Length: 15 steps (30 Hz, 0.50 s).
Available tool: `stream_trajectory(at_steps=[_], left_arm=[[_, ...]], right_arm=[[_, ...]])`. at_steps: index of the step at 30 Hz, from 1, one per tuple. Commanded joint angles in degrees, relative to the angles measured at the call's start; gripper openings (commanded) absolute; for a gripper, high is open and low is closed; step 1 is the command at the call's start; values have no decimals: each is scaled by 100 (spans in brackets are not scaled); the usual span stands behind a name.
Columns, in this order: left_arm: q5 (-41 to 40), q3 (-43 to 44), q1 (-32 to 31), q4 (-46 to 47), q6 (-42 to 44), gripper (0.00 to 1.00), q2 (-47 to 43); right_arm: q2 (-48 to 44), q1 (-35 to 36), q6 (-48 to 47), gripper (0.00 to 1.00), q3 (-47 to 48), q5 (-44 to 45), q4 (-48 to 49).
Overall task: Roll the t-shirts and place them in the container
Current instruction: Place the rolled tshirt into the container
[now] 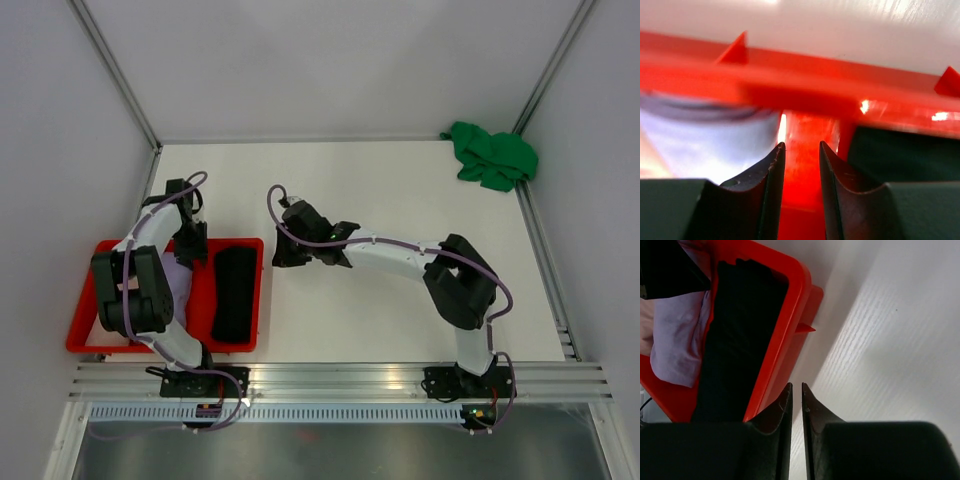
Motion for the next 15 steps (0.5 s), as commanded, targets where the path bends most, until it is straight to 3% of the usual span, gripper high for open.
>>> stream_trajectory(at_steps=[1,15], left_arm=[[-96,-192,-144,686,372,39,202],[300,-386,-663,1320,205,41,466]], right_arm=[[357,141,347,16,441,163,43],[1360,256,637,10,1338,-171,-89]])
